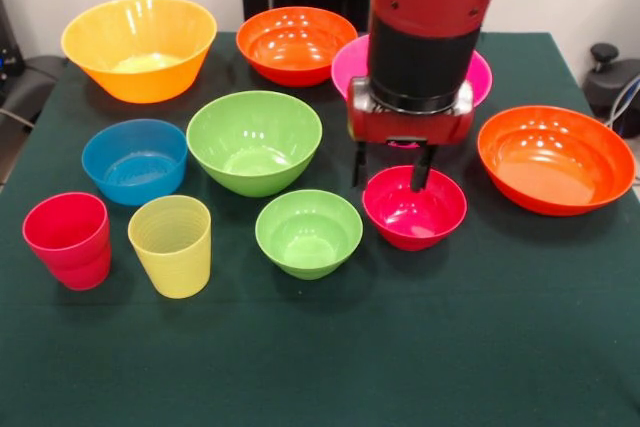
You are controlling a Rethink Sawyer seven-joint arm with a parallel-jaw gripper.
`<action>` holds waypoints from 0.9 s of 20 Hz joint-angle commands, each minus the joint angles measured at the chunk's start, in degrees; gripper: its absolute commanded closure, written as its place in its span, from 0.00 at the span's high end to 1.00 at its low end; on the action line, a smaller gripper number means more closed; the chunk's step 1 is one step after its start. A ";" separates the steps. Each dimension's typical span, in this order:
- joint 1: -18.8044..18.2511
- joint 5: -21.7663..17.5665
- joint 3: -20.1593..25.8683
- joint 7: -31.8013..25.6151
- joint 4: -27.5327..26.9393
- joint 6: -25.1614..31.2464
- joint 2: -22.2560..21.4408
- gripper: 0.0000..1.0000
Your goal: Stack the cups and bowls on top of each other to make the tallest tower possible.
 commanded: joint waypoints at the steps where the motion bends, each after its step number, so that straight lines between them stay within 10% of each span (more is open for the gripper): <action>1: -1.24 -5.05 5.99 -6.49 -0.56 -2.51 3.59 1.00; 18: -1.02 -6.31 4.72 0.41 8.14 -7.79 0.94 1.00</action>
